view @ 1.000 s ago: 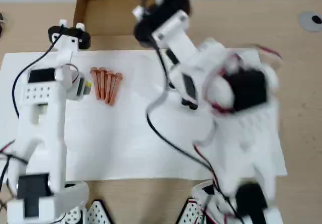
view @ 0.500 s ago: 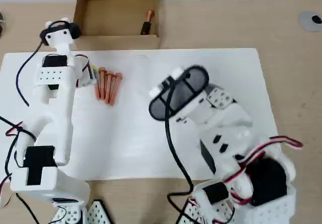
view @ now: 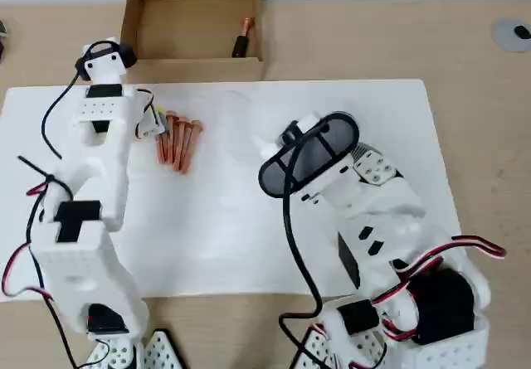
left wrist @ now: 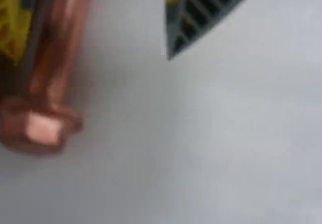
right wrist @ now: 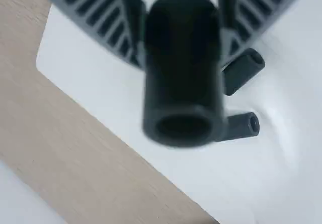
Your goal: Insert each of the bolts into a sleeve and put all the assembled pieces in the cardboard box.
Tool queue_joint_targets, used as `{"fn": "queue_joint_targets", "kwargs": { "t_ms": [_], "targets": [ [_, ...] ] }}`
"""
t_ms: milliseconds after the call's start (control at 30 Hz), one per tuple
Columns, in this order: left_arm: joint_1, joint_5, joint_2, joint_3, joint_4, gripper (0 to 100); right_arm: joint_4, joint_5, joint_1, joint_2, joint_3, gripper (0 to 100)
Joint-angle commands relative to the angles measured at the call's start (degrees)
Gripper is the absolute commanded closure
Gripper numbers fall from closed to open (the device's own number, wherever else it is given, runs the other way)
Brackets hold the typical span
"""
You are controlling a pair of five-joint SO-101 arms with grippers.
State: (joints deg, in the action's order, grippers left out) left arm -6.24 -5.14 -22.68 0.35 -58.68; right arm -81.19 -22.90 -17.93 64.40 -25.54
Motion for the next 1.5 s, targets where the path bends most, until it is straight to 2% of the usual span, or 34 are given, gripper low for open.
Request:
{"fn": "queue_joint_targets", "kwargs": {
  "t_ms": [0, 267, 400, 567, 1000, 1133, 1467],
  "targets": [
    [0.53, -0.18, -2.51, -8.88, -2.81, 79, 0.18, -0.44, 0.75, 0.57, -0.13, 98.8],
    [0.62, -0.18, -7.69, -17.76, -8.00, 79, 0.26, -0.53, 0.75, 0.57, -0.13, 98.8],
    [0.62, -0.09, -8.84, -17.58, -8.70, 81, 0.53, -0.62, 0.75, 0.57, -0.13, 98.8],
    [0.70, 3.43, -8.92, -17.67, -8.26, 91, 0.53, -0.70, 0.75, 0.57, -0.13, 98.8],
    [0.70, 4.48, -9.01, -16.44, -7.38, 92, 0.62, -0.70, 0.75, 0.57, -0.04, 98.8],
    [2.73, 9.76, -9.01, -15.38, -9.14, 99, 0.53, -0.70, 0.75, 0.57, -0.04, 98.8],
    [3.25, 9.93, -8.31, -15.38, -10.29, 99, 0.53, -0.70, 0.75, 0.57, 0.04, 98.8]
  ]
}}
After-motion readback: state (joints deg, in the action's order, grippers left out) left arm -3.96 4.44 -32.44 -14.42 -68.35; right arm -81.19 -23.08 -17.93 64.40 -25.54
